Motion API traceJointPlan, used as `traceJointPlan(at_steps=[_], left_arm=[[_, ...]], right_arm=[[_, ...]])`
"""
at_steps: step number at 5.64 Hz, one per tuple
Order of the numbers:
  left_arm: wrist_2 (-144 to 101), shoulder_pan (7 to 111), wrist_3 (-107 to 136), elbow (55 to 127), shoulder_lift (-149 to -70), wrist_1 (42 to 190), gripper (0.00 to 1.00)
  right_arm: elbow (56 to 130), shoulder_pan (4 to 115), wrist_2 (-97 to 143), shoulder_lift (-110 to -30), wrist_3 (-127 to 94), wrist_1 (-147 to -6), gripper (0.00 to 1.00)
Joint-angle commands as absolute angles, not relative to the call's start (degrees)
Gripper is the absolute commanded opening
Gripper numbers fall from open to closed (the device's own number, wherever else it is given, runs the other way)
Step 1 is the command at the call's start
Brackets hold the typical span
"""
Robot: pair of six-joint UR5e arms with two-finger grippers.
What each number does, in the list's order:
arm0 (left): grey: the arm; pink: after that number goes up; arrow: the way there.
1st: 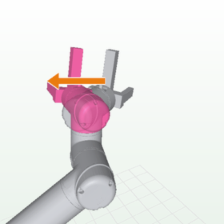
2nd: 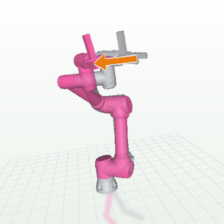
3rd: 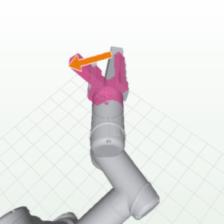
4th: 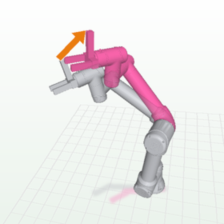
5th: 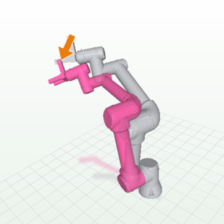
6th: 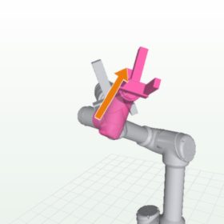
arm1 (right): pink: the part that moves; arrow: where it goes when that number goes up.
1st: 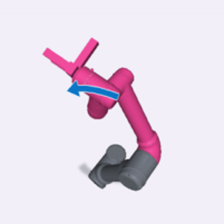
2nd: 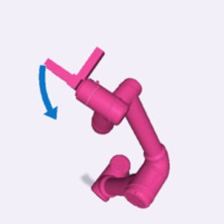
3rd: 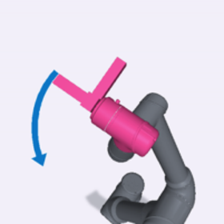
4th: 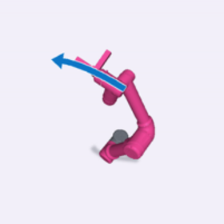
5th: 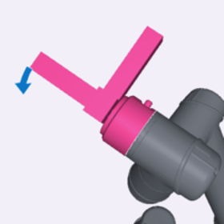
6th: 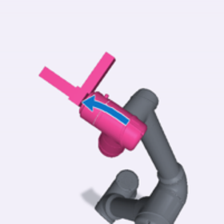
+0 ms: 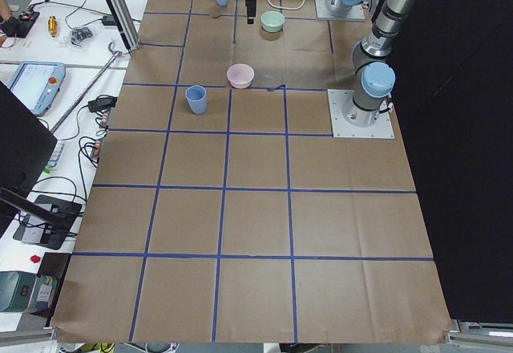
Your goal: Stack blue cups with both arms
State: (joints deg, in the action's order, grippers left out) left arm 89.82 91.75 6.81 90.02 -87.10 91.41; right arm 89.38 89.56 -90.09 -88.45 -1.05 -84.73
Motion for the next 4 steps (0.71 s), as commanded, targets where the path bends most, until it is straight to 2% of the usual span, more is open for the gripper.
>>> traceJointPlan(at_steps=[1,4], left_arm=[[90.35,91.76,6.86,90.0,-86.93,91.41,1.0],[90.09,91.5,5.89,90.35,-86.92,90.88,1.0]], right_arm=[[89.47,89.56,-90.09,-88.5,-0.97,-84.73,1.0],[89.12,88.08,-90.09,-87.89,0.6,-87.43,1.0]])
